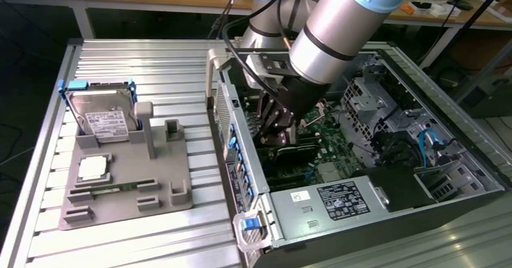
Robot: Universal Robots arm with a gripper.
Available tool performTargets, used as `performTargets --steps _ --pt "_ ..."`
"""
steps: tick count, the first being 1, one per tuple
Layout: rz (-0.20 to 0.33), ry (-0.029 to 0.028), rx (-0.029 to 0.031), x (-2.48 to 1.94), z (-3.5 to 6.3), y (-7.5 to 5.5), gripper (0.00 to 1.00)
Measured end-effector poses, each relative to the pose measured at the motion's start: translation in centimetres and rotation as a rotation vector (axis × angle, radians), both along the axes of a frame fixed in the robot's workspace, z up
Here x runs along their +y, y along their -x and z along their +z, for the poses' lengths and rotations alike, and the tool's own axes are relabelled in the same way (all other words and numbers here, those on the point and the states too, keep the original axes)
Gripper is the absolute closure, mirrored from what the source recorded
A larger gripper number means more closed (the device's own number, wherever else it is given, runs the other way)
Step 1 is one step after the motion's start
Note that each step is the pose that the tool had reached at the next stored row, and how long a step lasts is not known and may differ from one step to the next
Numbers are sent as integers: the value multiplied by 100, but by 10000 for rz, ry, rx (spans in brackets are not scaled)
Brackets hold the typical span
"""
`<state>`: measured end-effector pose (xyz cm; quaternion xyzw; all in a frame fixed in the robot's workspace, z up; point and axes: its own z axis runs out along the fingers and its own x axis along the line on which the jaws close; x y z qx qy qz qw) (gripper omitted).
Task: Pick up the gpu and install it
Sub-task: 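Press down on the gpu until it lock into place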
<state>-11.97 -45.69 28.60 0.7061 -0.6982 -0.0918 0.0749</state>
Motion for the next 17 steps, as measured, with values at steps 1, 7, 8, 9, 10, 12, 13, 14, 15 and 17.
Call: performTargets --steps 1,7,8,9,10,12,13,14,15,17 --pt "-1 -1 0 0 -2 5 89" --pt "1 -4 38 0 -7 37 89" --pt "1 -3 48 0 -8 43 89" --pt "1 -3 63 0 -9 48 89" --pt "2 -2 78 -1 -10 51 89" --pt "1 -4 107 0 -15 56 89" --pt "0 -5 122 0 -18 57 89" --pt "0 -5 140 0 -22 58 89" --pt "0 -4 161 0 -26 58 89" --pt "1 -4 211 0 -38 58 89"
